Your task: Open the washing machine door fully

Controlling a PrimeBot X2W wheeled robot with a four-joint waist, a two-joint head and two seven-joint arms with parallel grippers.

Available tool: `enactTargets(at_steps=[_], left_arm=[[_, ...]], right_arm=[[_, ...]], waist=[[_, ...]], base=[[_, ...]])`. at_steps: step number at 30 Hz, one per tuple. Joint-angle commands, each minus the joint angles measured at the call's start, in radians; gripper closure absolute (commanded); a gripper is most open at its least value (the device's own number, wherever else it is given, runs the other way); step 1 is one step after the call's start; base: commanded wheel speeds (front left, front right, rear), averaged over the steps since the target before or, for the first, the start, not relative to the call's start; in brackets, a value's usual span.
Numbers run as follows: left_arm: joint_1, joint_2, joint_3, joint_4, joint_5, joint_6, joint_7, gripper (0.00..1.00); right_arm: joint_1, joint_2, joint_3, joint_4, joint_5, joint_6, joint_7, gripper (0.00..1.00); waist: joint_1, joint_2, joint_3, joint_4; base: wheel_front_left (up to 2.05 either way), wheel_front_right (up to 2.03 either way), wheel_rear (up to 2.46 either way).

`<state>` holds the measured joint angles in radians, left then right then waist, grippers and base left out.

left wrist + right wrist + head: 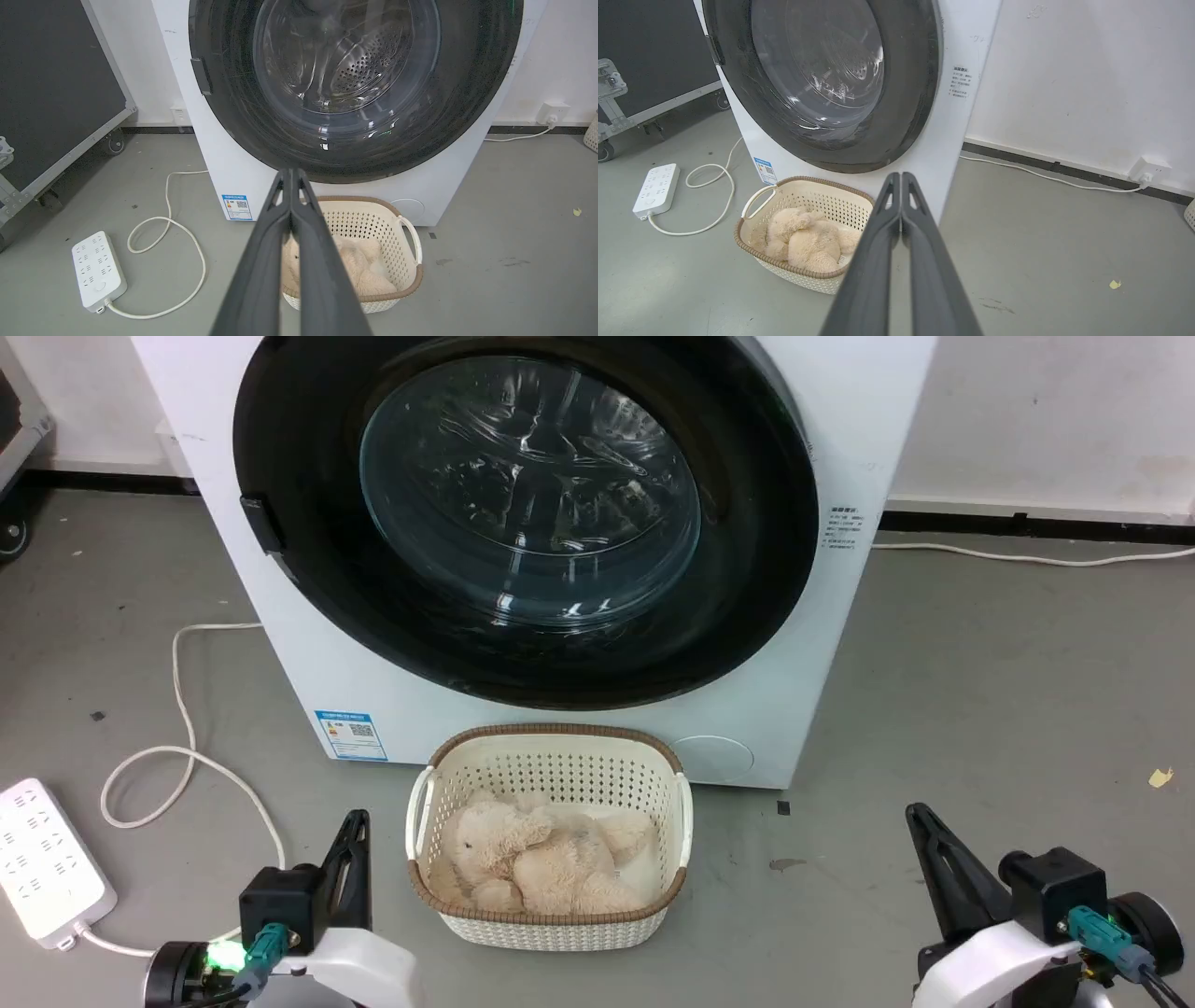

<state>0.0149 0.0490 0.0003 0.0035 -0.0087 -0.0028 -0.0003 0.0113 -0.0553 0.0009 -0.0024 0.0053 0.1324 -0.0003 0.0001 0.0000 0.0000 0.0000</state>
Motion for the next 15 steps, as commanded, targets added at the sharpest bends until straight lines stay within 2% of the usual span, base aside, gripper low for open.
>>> enactTargets(at_steps=[1, 15], left_arm=[[-0.015, 0.001, 0.0, -0.004, 0.009, 0.003, 0.0, 1.0], [-0.015, 0.001, 0.0, -0.004, 0.009, 0.003, 0.0, 1.0]], right_arm=[[-0.011, 0.005, -0.001, 0.002, -0.005, -0.002, 0.0, 1.0], [-0.011, 0.005, -0.001, 0.002, -0.005, -0.002, 0.0, 1.0]], waist=[[-0.0001, 0.0, 0.0, 0.0], [-0.0001, 0.0, 0.0, 0.0]], base=[[0.0, 0.0, 0.0], [0.0, 0.0, 0.0]])
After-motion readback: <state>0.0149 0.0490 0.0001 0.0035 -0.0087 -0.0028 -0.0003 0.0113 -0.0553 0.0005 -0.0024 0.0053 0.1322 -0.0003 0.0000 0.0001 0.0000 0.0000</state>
